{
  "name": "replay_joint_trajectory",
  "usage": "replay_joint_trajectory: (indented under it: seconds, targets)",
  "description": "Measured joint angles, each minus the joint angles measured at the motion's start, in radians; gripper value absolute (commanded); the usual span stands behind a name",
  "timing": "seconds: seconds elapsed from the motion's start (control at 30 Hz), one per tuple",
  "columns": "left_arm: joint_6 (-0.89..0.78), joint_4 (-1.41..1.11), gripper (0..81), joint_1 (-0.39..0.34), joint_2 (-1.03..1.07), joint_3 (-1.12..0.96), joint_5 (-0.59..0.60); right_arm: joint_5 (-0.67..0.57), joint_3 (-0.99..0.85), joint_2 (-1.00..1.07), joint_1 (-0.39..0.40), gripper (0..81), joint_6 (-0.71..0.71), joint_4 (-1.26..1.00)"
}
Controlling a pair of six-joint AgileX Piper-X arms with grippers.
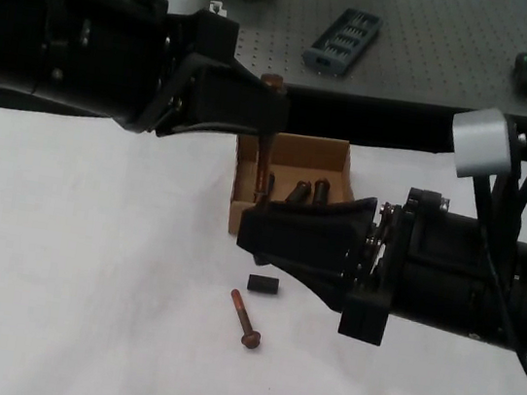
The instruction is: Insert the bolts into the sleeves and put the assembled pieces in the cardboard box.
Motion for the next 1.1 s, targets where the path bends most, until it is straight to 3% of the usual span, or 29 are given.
replay_joint_trajectory:
  seconds: [0.33, 1.1]
  targets:
    - [0.0, -0.002, 0.6, 0.0, 0.0, 0.0, 0.003, 0.068, 0.0, 0.0, 0.0, 1.8, -0.089, 0.0]
    - [0.002, -0.097, 0.6, 0.001, 0.0, 0.0, -0.028, 0.139, 0.0, 0.0, 0.0, 1.8, -0.056, 0.0]
